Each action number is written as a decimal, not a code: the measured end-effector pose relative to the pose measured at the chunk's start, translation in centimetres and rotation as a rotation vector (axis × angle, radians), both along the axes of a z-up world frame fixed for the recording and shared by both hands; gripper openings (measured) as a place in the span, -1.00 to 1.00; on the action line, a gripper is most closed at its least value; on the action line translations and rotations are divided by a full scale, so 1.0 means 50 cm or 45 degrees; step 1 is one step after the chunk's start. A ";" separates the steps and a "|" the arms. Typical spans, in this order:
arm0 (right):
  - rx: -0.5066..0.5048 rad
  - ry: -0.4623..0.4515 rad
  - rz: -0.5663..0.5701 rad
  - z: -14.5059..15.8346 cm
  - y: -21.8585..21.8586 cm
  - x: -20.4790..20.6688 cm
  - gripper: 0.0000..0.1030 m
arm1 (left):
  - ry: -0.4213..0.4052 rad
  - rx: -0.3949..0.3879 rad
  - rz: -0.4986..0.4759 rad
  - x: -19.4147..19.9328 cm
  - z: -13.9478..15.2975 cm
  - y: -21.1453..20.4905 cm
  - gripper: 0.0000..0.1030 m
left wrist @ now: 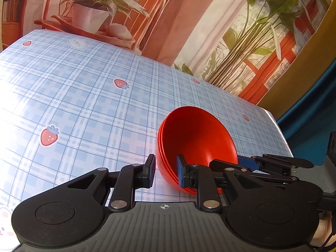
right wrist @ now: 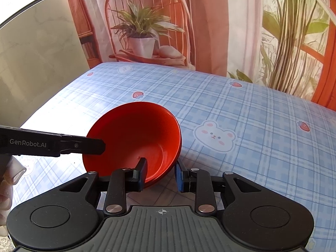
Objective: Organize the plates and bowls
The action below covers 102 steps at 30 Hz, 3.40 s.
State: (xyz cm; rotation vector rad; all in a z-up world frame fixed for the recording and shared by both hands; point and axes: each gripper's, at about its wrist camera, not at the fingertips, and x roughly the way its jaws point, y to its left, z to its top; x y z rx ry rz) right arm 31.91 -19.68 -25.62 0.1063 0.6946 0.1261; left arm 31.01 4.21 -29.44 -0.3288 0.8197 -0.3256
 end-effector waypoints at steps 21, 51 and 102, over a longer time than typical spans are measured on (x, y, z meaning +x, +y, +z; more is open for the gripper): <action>0.074 -0.143 -0.036 0.068 -0.010 -0.078 -0.55 | -0.077 0.075 -0.008 -0.074 0.077 -0.036 -0.60; 0.249 -0.196 -0.310 0.004 -0.174 -0.403 -0.55 | 0.018 0.157 -0.349 -0.208 0.057 -0.246 -0.56; 0.181 -0.235 -0.347 0.074 -0.134 -0.454 0.16 | -0.202 0.301 -0.207 -0.298 0.164 -0.185 0.40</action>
